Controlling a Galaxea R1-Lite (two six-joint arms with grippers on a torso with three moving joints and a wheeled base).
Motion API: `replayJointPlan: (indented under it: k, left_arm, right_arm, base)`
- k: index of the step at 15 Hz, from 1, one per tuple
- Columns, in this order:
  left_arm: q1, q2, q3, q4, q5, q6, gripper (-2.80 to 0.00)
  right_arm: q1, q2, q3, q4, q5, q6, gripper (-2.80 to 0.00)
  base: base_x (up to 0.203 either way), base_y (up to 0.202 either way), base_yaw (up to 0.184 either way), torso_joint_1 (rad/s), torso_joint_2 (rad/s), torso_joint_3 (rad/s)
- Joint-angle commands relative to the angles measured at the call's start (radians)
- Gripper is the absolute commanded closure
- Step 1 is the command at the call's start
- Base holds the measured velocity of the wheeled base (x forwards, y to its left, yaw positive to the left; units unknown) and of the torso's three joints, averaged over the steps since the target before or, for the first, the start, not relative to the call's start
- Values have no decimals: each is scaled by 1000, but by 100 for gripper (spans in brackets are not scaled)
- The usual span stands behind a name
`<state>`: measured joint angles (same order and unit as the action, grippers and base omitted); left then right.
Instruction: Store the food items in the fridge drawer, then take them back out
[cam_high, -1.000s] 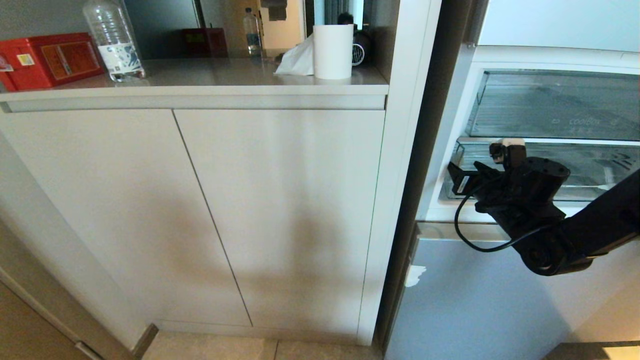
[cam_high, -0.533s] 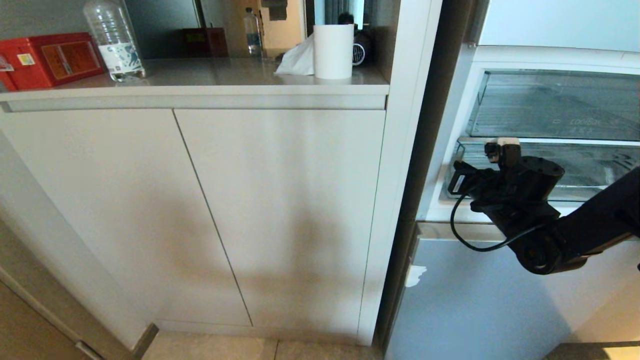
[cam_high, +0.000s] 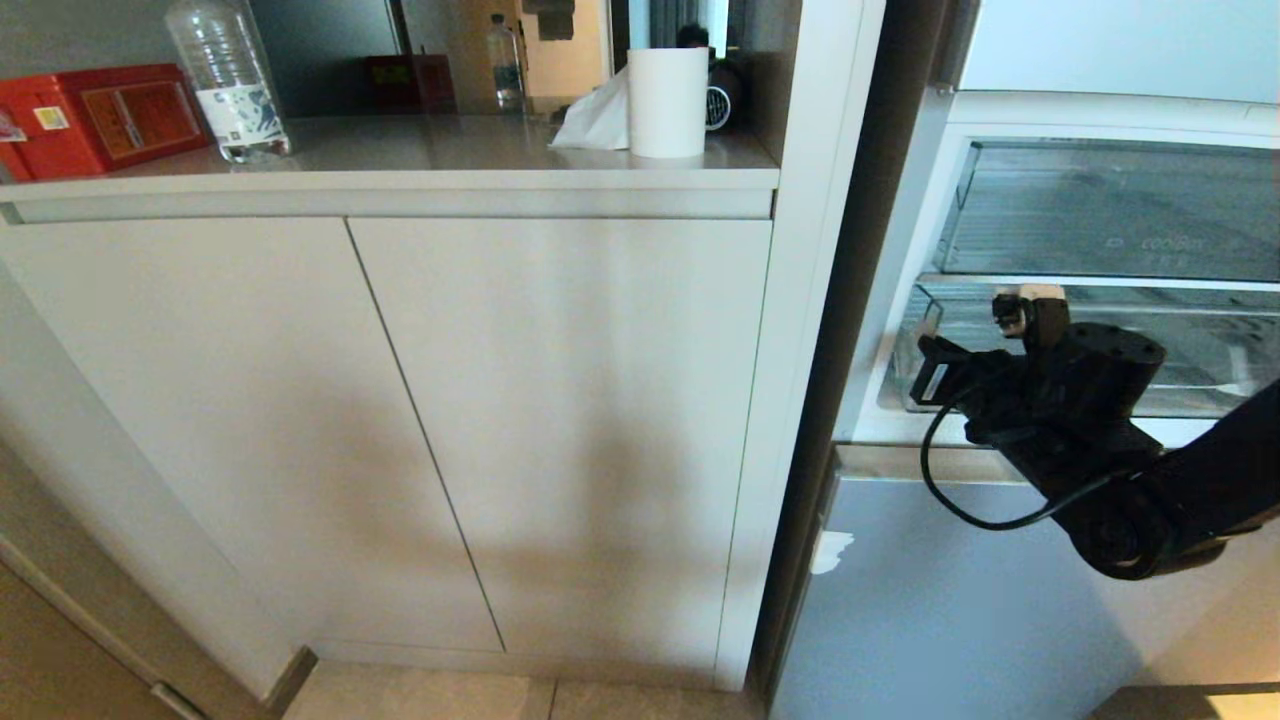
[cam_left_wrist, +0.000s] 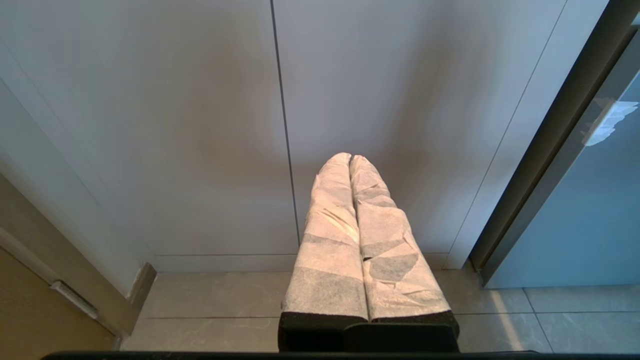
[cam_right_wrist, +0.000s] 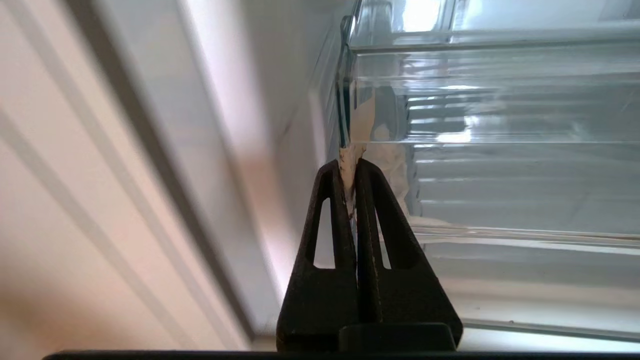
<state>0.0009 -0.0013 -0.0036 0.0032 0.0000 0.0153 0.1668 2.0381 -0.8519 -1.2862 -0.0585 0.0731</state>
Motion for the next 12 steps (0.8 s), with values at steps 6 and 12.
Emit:
replayJointPlan:
  k: [6, 12]
  left_arm:
    - [1, 1, 1, 0, 0, 0, 0]
    - [1, 1, -1, 0, 0, 0, 0]
  right_arm:
    - [24, -268, 342, -12, 6, 22, 0]
    - [54, -421, 541, -4, -3, 24, -280]
  base:
    - [0, 0, 0, 0, 0, 0]
    - [0, 0, 0, 0, 0, 0]
